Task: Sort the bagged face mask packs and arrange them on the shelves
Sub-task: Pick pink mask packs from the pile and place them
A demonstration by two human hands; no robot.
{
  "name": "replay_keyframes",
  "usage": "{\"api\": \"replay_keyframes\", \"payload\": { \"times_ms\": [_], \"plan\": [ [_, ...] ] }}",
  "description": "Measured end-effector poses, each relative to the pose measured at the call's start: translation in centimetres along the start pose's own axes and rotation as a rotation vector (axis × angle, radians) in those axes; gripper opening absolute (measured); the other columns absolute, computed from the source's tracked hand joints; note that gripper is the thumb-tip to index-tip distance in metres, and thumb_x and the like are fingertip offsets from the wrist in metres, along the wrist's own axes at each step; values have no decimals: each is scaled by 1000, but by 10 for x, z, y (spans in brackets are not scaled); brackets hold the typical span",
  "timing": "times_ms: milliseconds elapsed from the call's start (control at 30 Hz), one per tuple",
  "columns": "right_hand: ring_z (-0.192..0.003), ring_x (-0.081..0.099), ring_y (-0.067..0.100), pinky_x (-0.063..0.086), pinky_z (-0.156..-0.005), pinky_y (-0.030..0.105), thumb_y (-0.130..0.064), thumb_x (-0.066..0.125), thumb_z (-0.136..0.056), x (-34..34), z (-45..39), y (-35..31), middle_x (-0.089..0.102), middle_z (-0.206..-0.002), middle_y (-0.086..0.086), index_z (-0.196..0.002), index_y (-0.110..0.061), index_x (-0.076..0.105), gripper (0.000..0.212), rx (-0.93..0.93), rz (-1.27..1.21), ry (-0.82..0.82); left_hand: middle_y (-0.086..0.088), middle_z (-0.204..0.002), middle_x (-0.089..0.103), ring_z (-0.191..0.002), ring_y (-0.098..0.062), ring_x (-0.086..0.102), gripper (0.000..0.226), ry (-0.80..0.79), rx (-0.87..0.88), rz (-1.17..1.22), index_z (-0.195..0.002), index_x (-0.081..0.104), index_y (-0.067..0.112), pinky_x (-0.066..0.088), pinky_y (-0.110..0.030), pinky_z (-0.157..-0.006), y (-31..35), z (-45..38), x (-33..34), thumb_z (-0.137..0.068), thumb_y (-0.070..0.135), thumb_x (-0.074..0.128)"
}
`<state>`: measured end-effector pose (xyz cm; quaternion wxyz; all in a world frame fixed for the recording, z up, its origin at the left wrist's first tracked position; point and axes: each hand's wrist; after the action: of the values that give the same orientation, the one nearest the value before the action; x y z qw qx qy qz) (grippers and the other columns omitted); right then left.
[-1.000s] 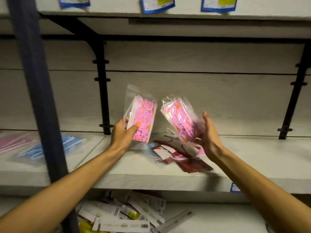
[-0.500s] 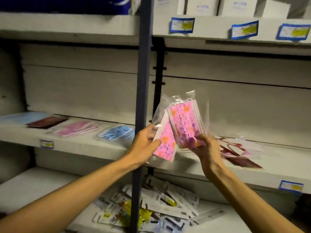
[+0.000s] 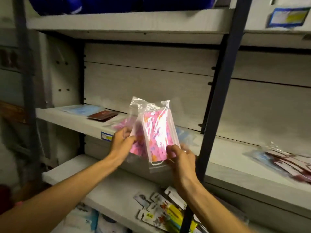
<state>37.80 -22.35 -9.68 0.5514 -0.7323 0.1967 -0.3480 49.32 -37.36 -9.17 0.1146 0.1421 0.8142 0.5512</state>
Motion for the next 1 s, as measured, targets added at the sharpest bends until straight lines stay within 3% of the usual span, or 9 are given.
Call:
{"api": "replay_keyframes", "payload": {
  "times_ms": [167, 267, 367, 500, 600, 667, 767, 867, 1000],
  "plan": [
    [-88, 69, 33, 57, -74, 41, 0, 62, -87, 66, -65, 22, 69, -112, 26, -124, 1, 52, 38, -11, -12, 67, -9, -94, 73, -92, -32, 70, 28, -27, -136, -197, -98, 64, 19, 59, -47, -86, -27, -61, -46, -85, -4, 58],
    [-65, 65, 19, 56, -64, 34, 2, 59, -87, 99, -109, 21, 73, -96, 20, -116, 3, 58, 29, -16, -53, 85, -12, -104, 74, -95, -30, 72, 38, -115, -185, -266, -119, 61, 12, 60, -50, -86, -31, -105, -64, -85, -3, 59],
    [-55, 56, 10, 52, -57, 28, 7, 53, -86, 123, -148, 22, 64, -84, 14, -107, 1, 62, 23, -36, -59, 71, -15, -106, 74, -97, -31, 72, 38, -126, -163, -294, -119, 62, 6, 60, -48, -87, -30, -149, -70, -84, -6, 60],
    [-70, 57, 20, 55, -63, 34, 5, 49, -87, 144, -194, 35, 61, -94, 16, -113, -9, 54, 30, -17, 57, 50, -9, -115, 68, -99, -25, 69, 51, -140, -67, -392, -134, 49, 10, 60, -41, -83, -38, -192, -65, -86, -4, 61],
    [-85, 66, 30, 57, -88, 54, 7, 49, -88, 152, -217, 51, 64, -100, 13, -135, -8, 42, 50, -36, 185, 69, -12, -135, 59, -104, -22, 64, 68, -171, 18, -401, -150, 32, 18, 60, -38, -77, -52, -214, -64, -91, -1, 60],
    [-102, 65, 33, 54, -94, 55, 7, 51, -89, 152, -220, 63, 60, -112, 9, -143, -11, 30, 61, -83, 286, 16, -10, -152, 46, -125, -28, 57, 78, -204, 78, -487, -158, 22, 22, 56, -44, -94, -64, -223, -65, -93, 7, 62],
    [-113, 62, 27, 53, -99, 50, 3, 52, -88, 149, -216, 77, 57, -129, 9, -144, -21, 27, 66, -175, 451, -104, -1, -168, 16, -150, -26, 28, 83, -261, 192, -712, -161, 16, 24, 33, -43, -117, -85, -231, -68, -95, 28, 67],
    [-130, 52, 26, 42, -111, 40, -11, 59, -90, 148, -218, 80, 49, -147, 10, -154, -13, 27, 71, -288, 839, -91, 2, -170, 10, -153, -25, 22, 76, -265, 227, -703, -159, 24, 26, 28, -46, -121, -96, -237, -68, -96, 32, 65],
    [-125, 55, 25, 44, -103, 32, -29, 64, -88, 144, -214, 79, 54, -145, 10, -146, -13, 44, 64, -214, 1087, -100, -2, -162, 33, -147, -23, 34, 49, -316, 262, -709, -142, 55, 20, 30, -41, -118, -99, -238, -71, -95, 29, 66]
  ]
}}
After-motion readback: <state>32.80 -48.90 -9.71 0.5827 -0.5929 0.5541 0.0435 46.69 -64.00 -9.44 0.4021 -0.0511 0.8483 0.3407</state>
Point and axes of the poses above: each hand's wrist, its own z-axis away from the middle knuckle, its own x-axis out of the palm, y = z × x
